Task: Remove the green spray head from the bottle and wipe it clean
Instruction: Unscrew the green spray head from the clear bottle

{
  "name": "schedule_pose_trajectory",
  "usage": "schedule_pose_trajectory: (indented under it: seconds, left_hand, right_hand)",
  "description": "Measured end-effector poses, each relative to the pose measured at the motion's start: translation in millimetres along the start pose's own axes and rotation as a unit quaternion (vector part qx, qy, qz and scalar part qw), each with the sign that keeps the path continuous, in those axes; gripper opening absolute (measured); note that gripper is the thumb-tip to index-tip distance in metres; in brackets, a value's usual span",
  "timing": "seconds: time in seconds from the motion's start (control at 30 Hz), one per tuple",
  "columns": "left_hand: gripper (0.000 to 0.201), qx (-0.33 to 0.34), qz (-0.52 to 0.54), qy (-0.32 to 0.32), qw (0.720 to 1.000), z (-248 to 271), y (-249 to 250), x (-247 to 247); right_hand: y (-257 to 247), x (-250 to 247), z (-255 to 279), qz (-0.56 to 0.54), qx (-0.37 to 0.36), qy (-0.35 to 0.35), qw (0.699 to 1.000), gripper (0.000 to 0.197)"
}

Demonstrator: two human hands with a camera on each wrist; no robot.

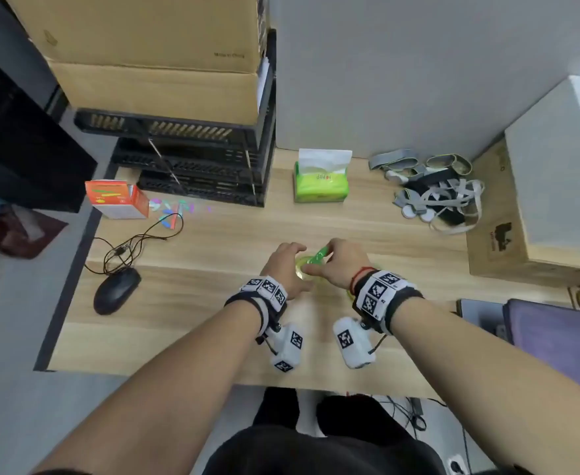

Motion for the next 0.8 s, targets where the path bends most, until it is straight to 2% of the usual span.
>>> schedule_pose_trajectory:
  seconds: [0.13, 0.33, 0.57, 0.7, 0.8]
  left_hand:
    - [0.073, 0.003, 0.014, -0.006, 1.0, -7, -4, 10]
    - [0.069, -0.019, 0.042, 0.038, 0.998, -13, -5, 19]
    - [0.067, -0.029, 0.041, 0.052, 0.997, -14, -6, 19]
    - [0.066, -0.034, 0.034, 0.047, 0.998, -14, -2, 16]
    - [0.065, -0.041, 0.027, 0.049, 0.998, -14, 0, 16]
  right_hand:
    - [-5, 12, -3, 0.053, 0.012, 0.013, 0.998, 0.057]
    - [-1, 15, -13, 0.074, -0.002, 0.041, 0.996, 0.053]
    - [-6, 10, -17, 0.094, -0.117, 0.011, 0.989, 0.037]
    - [-20, 5, -20, 0.156, -0.244, -0.049, 0.956, 0.026]
    - [-21, 3, -19, 0.147, -0.282, -0.07, 0.946, 0.04]
Point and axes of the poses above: each hand's wrist, its own z-axis away from the middle knuckle, its own x-axis out of the palm, y = z × x, the point moved 4 cm from there along -z, towards the middle knuckle, and after that the axes turned 14 degrees about y, right-handed, at the moved point
